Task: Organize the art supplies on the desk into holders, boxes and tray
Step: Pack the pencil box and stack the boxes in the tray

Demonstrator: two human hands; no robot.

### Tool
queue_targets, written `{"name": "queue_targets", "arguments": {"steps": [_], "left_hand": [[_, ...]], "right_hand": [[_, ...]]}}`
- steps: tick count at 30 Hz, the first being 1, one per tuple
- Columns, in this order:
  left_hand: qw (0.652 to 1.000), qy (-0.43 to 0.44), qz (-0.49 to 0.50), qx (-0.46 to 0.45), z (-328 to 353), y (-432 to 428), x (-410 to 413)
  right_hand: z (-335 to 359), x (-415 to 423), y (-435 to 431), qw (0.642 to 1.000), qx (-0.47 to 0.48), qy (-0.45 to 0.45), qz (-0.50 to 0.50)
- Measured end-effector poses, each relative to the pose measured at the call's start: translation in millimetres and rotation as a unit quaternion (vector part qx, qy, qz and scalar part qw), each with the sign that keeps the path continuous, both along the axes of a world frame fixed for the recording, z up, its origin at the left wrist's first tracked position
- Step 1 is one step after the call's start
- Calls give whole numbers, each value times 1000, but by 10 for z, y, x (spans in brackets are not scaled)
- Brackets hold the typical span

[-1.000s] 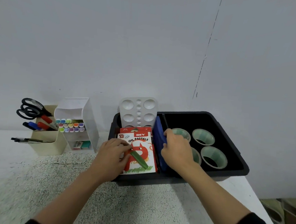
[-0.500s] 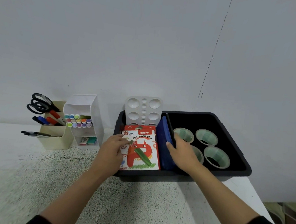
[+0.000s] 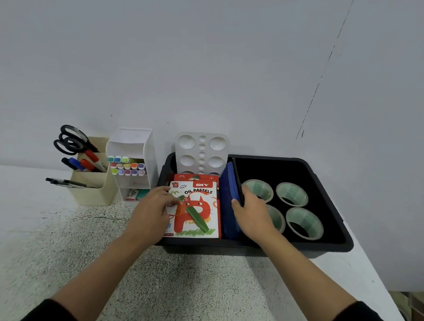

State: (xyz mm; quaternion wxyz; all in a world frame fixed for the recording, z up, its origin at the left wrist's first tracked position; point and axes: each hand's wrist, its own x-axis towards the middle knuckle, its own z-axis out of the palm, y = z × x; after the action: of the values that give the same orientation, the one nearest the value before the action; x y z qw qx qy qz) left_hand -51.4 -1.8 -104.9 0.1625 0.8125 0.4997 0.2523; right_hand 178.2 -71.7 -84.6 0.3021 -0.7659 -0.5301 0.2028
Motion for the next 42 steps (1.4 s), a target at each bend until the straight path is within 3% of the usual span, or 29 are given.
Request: {"name": "queue_targets", "arguments": {"steps": [2, 8, 18, 24, 28, 32, 36, 42], "left_hand": [[1000, 3, 6, 3, -11, 12, -46], [1000, 9, 10, 4, 10, 15, -87], [1000, 6, -2, -6, 51, 17, -107], [993, -108, -40, -12, 37, 10, -514], [983, -182, 32, 14, 5, 77, -853], [945, -300, 116, -65, 48, 270, -1097], [924, -345, 85, -144, 148, 425, -1127], [887, -375, 53, -265, 256, 603, -1060]], "right_hand": [[9, -30, 20, 999, 29, 14, -8], [-27, -90, 43, 990, 52, -133, -13], [-50, -99, 4, 989, 54, -134, -13], [-31, -294, -46, 973, 128, -190, 11], [54, -575, 61, 980, 155, -118, 38], [191, -951, 268, 984, 170, 5, 53], [311, -1343, 531, 980, 132, 124, 78], [296, -1672, 856, 983, 66, 132, 113]]}}
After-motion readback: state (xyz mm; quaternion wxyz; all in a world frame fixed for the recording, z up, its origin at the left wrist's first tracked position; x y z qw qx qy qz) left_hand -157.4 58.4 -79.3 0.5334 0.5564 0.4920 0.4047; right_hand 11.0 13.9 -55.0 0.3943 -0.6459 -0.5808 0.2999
